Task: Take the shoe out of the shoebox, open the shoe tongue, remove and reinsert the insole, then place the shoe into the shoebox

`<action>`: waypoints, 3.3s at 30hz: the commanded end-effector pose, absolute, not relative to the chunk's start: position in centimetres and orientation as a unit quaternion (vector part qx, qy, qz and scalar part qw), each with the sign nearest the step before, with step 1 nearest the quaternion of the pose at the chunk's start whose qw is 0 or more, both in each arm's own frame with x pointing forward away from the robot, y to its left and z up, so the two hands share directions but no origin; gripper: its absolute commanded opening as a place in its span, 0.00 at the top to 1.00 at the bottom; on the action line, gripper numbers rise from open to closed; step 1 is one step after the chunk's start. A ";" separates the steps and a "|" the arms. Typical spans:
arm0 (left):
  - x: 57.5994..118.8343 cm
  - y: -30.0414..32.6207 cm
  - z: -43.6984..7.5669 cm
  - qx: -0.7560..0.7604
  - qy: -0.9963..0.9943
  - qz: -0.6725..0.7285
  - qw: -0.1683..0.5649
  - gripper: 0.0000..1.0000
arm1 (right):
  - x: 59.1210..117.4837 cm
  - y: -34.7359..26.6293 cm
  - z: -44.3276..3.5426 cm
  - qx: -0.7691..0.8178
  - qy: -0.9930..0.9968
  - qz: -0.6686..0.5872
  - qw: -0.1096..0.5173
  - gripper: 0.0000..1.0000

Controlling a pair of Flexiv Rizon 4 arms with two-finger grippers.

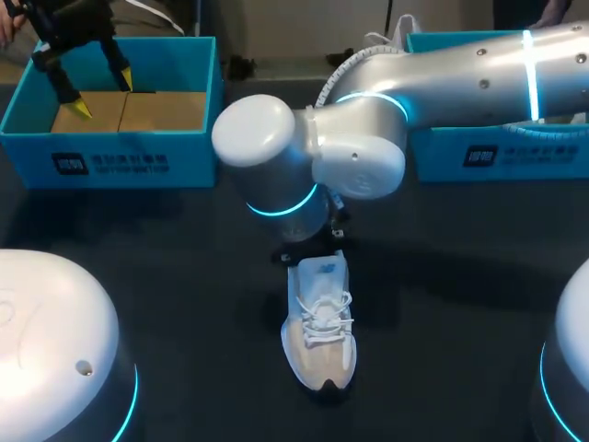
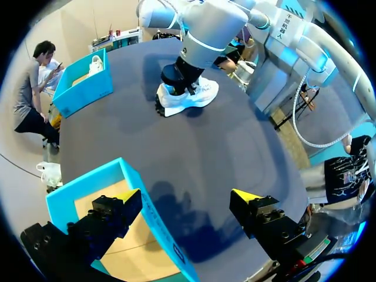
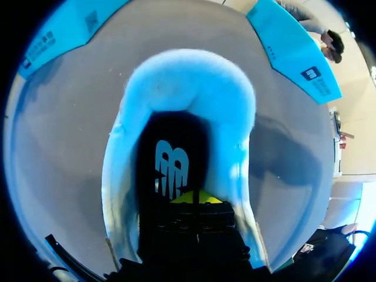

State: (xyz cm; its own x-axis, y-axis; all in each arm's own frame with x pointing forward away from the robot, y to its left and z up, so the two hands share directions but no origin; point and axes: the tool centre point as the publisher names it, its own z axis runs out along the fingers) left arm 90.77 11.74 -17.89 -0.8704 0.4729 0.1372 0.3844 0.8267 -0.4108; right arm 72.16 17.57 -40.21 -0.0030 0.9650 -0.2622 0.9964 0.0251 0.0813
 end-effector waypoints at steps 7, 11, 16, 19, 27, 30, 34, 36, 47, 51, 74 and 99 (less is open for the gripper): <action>90.7 11.8 -17.8 -0.226 -0.949 0.187 0.117 0.00 | 73.3 19.1 -37.1 0.688 0.713 -0.030 0.134 1.00; 90.7 11.8 -17.8 -0.226 -0.949 0.187 0.117 0.00 | 74.1 19.5 -37.9 0.689 0.717 -0.022 0.105 1.00; 90.7 11.8 -17.8 -0.226 -0.949 0.187 0.117 0.00 | 74.3 19.4 -40.0 0.697 0.715 -0.013 0.056 1.00; 90.7 11.8 -17.8 -0.226 -0.949 0.187 0.117 0.00 | 74.2 19.4 -40.9 0.699 0.714 -0.013 0.038 1.00; 90.7 11.8 -17.8 -0.226 -0.949 0.187 0.117 0.00 | 73.5 19.5 -38.7 0.710 0.703 -0.005 0.048 1.00; 90.7 11.8 -17.8 -0.226 -0.949 0.187 0.117 0.00 | 73.2 19.7 -37.1 0.706 0.706 -0.003 0.048 1.00; 90.7 11.8 -17.8 -0.226 -0.949 0.187 0.117 0.00 | 72.7 19.7 -35.8 0.703 0.709 -0.010 0.048 1.00; 90.7 11.8 -17.8 -0.226 -0.949 0.187 0.117 0.00 | 72.2 19.4 -35.3 0.699 0.714 -0.019 0.041 1.00; 90.7 11.8 -17.8 -0.226 -0.949 0.187 0.117 0.00 | 71.6 18.6 -35.2 0.687 0.726 -0.031 0.031 0.58; 90.7 11.8 -17.8 -0.226 -0.949 0.187 0.117 0.00 | 71.4 18.9 -35.4 0.685 0.728 -0.027 0.024 0.00; 90.7 11.8 -17.8 -0.226 -0.949 0.187 0.117 0.00 | 69.6 19.7 -34.8 0.693 0.720 -0.025 0.025 0.00; 90.7 11.8 -17.8 -0.226 -0.949 0.187 0.117 0.00 | 63.3 19.4 -30.9 0.717 0.696 -0.015 0.030 0.00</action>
